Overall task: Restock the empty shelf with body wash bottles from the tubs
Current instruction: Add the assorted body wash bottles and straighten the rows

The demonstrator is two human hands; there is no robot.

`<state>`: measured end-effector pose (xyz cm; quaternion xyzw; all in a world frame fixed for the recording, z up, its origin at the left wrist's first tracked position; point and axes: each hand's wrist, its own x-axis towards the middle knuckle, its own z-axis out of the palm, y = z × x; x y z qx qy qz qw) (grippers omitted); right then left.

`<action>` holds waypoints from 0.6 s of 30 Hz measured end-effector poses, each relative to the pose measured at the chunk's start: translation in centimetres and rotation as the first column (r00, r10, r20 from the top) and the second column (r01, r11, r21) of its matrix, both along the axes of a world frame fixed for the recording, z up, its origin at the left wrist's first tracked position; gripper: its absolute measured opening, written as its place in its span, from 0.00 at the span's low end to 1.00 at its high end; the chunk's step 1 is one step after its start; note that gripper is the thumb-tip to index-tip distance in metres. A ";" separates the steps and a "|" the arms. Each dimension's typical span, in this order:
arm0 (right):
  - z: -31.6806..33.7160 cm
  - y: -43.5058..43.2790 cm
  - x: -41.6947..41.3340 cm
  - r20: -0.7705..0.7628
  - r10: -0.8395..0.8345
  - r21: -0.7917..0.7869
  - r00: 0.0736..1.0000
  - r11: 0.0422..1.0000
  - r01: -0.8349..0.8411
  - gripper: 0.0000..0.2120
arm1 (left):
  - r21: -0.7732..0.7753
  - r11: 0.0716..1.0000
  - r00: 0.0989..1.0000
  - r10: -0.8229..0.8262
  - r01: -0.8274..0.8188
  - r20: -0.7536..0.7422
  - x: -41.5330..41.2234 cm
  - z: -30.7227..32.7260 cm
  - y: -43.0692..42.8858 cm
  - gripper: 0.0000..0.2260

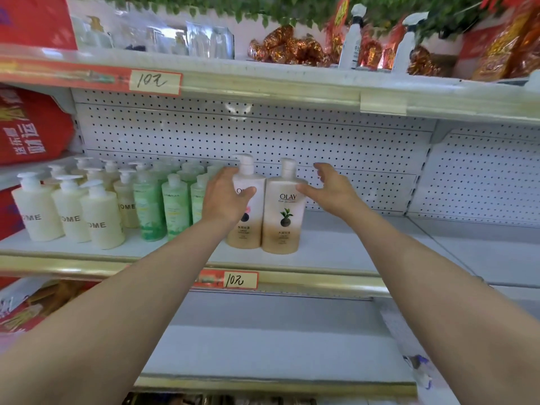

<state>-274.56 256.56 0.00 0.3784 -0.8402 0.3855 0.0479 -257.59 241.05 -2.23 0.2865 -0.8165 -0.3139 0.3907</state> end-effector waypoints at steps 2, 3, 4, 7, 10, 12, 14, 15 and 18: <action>0.4 1.4 2.2 -0.157 -0.002 0.113 0.988 0.993 0.020 0.36 | -0.051 0.999 0.999 0.020 -0.019 0.030 1.1 0.1 1.5 0.24; 0.4 2.2 3.3 -0.199 -0.001 0.157 0.980 0.987 0.033 0.34 | -0.076 0.997 0.997 0.028 -0.023 0.067 1.9 0.2 2.5 0.25; 0.3 3.0 4.5 -0.214 -0.004 0.191 0.977 0.981 0.046 0.33 | -0.098 0.995 0.993 0.038 -0.027 0.113 2.6 0.3 3.5 0.25; -0.3 5.8 7.8 -0.196 -0.022 0.256 0.980 0.964 0.073 0.31 | -0.151 0.988 0.973 0.078 -0.046 0.217 4.9 0.2 6.7 0.26; -1.5 8.9 10.6 -0.169 -0.042 0.315 0.985 0.944 0.095 0.31 | -0.158 0.987 0.969 0.075 -0.038 0.237 6.9 -1.1 9.7 0.26; -3.0 10.9 12.0 -0.152 -0.051 0.347 0.987 0.932 0.101 0.31 | -0.136 0.991 0.964 0.040 -0.004 0.263 8.0 -2.6 11.8 0.26; -4.8 13.0 13.0 -0.123 -0.054 0.365 0.991 0.926 0.096 0.32 | -0.095 0.995 0.957 0.011 0.017 0.290 8.9 -4.5 14.0 0.26; -5.7 14.0 13.4 -0.109 -0.059 0.369 0.992 0.925 0.096 0.32 | -0.078 0.997 0.955 0.002 0.022 0.295 9.2 -5.5 14.9 0.26; -8.4 17.1 14.0 -0.037 -0.086 0.380 0.996 0.920 0.094 0.31 | 0.000 0.999 0.943 -0.043 0.045 0.331 9.3 -8.7 17.5 0.27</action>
